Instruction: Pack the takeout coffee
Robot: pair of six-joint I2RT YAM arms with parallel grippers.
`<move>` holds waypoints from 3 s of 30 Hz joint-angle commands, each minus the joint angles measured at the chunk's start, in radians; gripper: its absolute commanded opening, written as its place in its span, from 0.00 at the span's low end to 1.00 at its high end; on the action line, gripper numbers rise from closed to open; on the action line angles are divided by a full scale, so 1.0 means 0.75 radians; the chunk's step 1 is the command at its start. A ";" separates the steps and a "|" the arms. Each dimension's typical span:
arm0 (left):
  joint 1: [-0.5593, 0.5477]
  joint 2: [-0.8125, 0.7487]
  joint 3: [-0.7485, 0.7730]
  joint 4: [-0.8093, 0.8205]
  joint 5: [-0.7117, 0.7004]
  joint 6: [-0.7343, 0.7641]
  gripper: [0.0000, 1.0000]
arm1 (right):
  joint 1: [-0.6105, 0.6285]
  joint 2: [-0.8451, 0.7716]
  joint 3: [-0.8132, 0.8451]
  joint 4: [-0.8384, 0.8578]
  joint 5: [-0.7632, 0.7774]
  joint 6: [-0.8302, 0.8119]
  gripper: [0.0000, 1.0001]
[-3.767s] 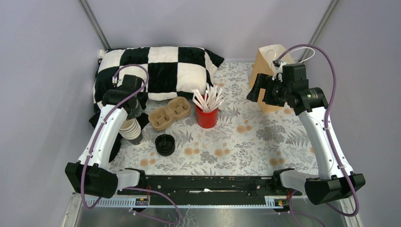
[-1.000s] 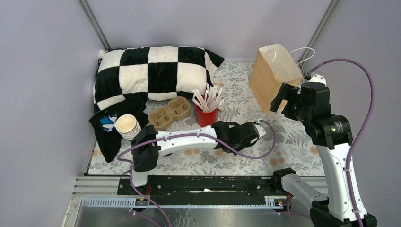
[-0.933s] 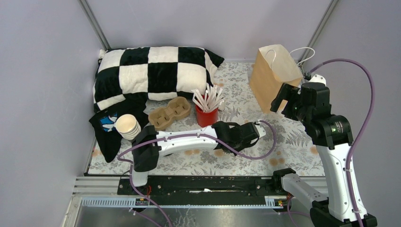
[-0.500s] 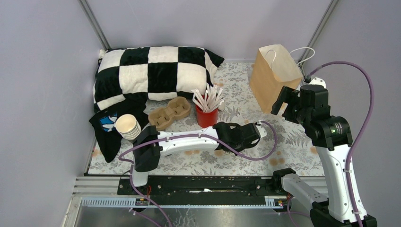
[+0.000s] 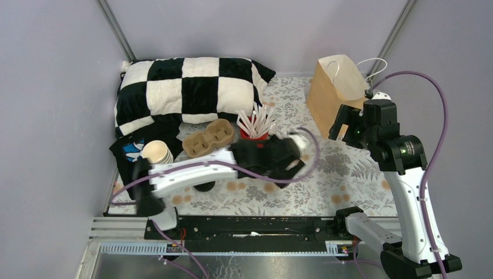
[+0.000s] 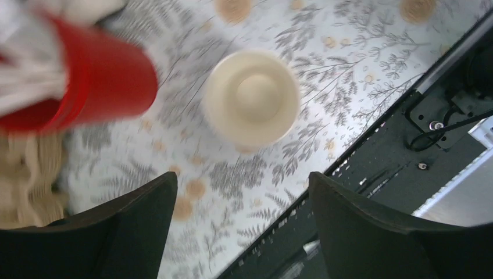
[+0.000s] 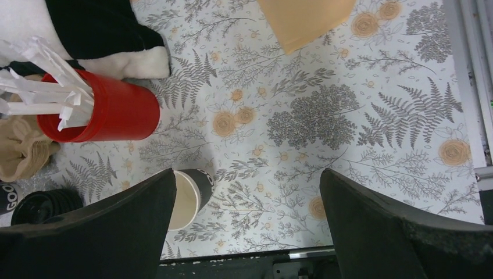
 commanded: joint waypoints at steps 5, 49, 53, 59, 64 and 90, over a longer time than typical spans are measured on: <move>0.461 -0.517 -0.418 -0.355 0.042 -0.459 0.99 | 0.008 0.043 -0.052 0.110 -0.223 -0.036 1.00; 0.915 -0.234 -0.751 -0.197 0.331 -0.290 0.34 | 0.008 0.126 -0.048 0.131 -0.289 -0.056 1.00; 0.915 -0.237 -0.759 -0.195 0.328 -0.288 0.32 | 0.008 0.126 -0.050 0.131 -0.289 -0.053 1.00; 0.915 -0.249 -0.746 -0.216 0.309 -0.286 0.25 | 0.008 0.126 -0.050 0.131 -0.289 -0.056 1.00; 0.915 -0.264 -0.710 -0.254 0.286 -0.284 0.20 | 0.007 0.131 -0.052 0.136 -0.296 -0.055 1.00; 0.937 -0.265 0.311 -0.484 0.798 -0.407 0.10 | 0.008 0.201 -0.016 0.145 -0.491 -0.065 1.00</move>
